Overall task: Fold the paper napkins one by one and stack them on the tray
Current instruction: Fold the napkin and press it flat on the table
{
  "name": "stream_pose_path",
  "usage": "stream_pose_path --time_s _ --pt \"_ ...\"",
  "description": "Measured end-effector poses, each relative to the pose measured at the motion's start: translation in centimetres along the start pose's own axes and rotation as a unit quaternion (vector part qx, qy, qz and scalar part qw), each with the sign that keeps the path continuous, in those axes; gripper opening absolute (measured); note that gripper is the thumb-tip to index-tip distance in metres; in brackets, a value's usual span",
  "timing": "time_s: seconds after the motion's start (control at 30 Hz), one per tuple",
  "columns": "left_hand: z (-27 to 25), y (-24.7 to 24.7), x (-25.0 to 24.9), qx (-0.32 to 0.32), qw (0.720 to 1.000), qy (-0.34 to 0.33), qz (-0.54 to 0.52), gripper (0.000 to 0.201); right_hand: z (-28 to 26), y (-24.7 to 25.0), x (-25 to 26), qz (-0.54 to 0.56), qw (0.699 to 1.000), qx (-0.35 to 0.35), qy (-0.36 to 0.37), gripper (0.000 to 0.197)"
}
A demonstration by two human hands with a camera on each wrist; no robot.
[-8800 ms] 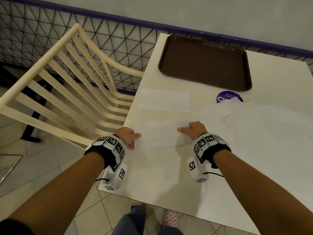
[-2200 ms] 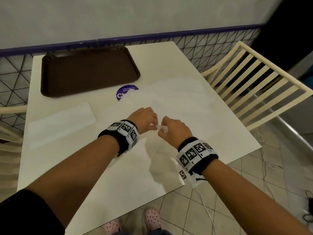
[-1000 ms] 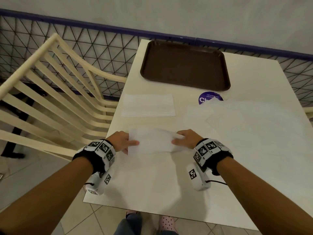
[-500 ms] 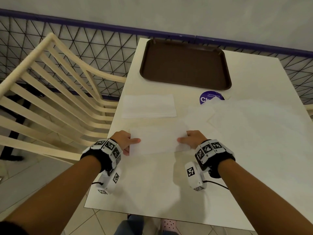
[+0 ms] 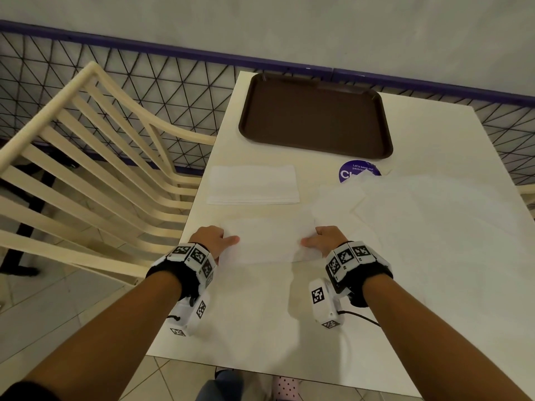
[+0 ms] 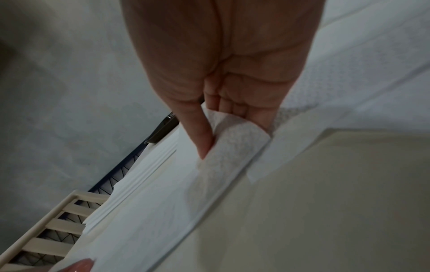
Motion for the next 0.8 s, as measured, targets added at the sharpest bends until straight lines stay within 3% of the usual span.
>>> stream_pose_path --time_s 0.2,0.3,0.4,0.47,0.57,0.67,0.8 --pt "-0.4 -0.3 -0.2 -0.023 1.0 0.004 0.003 0.045 -0.1 -0.2 0.1 0.012 1.0 -0.003 -0.004 0.052" --pt "-0.5 -0.3 -0.4 -0.036 0.999 0.016 0.0 0.04 -0.3 -0.2 0.2 0.007 1.0 -0.008 0.004 0.039" --pt "-0.7 -0.5 -0.8 -0.081 0.996 0.026 -0.041 0.053 -0.4 -0.2 0.2 0.0 1.0 -0.013 0.009 0.032" --pt "-1.4 -0.5 -1.4 -0.143 0.989 -0.01 -0.018 0.052 -0.5 -0.2 0.3 -0.008 1.0 -0.012 0.011 0.029" --pt "-2.2 -0.7 -2.7 -0.234 0.952 -0.13 0.151 0.046 -0.7 -0.1 0.6 -0.026 1.0 -0.013 0.01 0.024" --pt "-2.8 -1.5 -3.7 -0.21 0.936 -0.208 0.193 0.037 -0.8 -0.1 0.8 -0.041 0.999 -0.012 0.01 0.029" --pt "-3.3 -3.0 -3.9 -0.159 0.945 -0.211 0.194 0.046 -0.8 -0.2 0.8 -0.035 0.999 -0.008 0.012 0.03"
Point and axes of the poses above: each hand's wrist, its own z-axis towards the middle knuckle, its own y-axis out of the back of the hand, x = y × z, the point moved 2 cm from there along z, towards the middle knuckle, and after that the axes turned 1 degree about z, right-handed, at the moved point
